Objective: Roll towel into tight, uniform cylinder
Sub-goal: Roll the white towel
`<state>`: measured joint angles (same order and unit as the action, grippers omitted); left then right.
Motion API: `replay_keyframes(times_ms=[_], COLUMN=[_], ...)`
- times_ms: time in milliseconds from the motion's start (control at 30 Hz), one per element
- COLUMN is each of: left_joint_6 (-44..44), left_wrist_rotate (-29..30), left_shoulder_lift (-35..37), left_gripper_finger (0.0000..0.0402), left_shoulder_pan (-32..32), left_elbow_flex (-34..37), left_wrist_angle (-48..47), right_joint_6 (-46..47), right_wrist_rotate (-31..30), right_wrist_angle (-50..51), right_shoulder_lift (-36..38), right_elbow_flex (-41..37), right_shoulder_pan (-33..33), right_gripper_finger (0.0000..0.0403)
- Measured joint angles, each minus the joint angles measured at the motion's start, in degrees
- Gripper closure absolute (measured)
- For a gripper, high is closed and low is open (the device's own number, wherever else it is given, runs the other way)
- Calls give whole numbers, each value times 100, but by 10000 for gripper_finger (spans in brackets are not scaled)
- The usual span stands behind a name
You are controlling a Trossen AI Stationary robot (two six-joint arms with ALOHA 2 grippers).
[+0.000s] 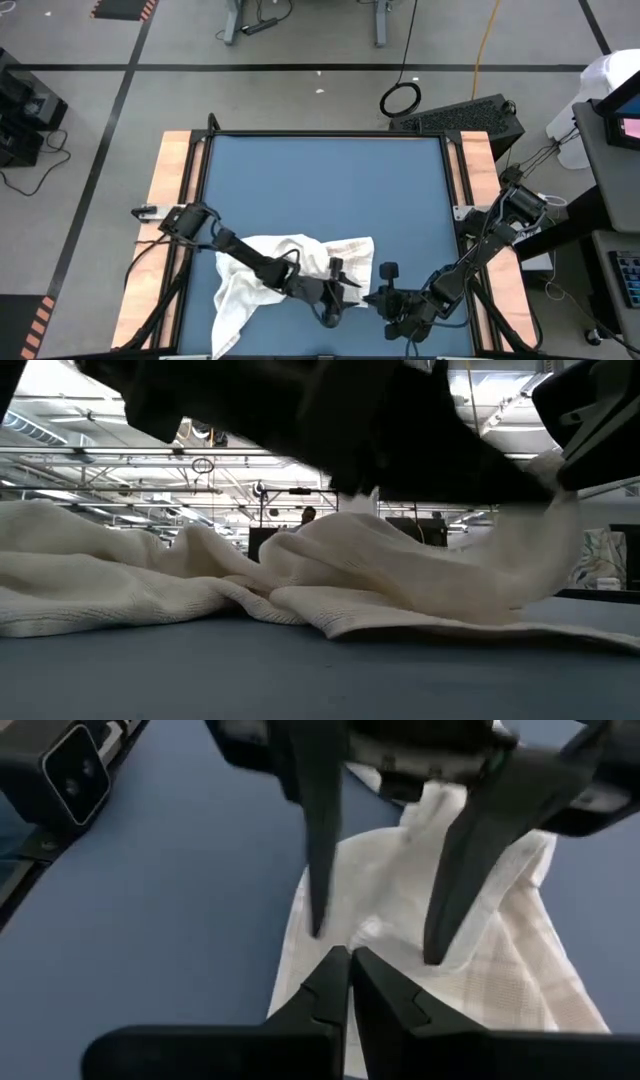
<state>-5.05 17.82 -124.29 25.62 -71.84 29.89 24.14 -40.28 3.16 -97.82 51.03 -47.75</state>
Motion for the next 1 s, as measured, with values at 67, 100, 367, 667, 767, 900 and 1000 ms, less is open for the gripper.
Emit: replay_keyframes(times_ms=[67, 100, 367, 667, 767, 900, 1000], left_joint_6=[-6, -10, -323, -296, -310, -498, -585], left_wrist_rotate=[-13, -21, 240, 1975, 2281, 2722, 3106], left_shoulder_lift=[-39, -39, -4, 652, 889, 1078, 1196], left_gripper_finger=[224, 240, 390, 393, 394, 395, 396], left_shoulder_pan=[-27, -34, -32, 53, 88, 112, 133], left_elbow_flex=[-82, -82, -80, -75, -75, -80, -78], left_wrist_angle=[-107, -119, -259, -1489, -1450, -1595, -1774], right_joint_6=[6, 6, 97, 925, 1229, 969, 593], right_wrist_rotate=[-19, -21, -24, -155, -153, 127, 431], right_wrist_angle=[2, 4, 6, 1197, 1361, 509, -235], right_shoulder_lift=[0, 0, 0, 0, -25, -33, -33], right_elbow_flex=[0, 0, 0, 0, -94, -383, -642], right_shoulder_pan=[0, 0, -6, -108, -111, -73, 18], right_gripper_finger=[392, 392, 380, 331, 326, 332, 348])
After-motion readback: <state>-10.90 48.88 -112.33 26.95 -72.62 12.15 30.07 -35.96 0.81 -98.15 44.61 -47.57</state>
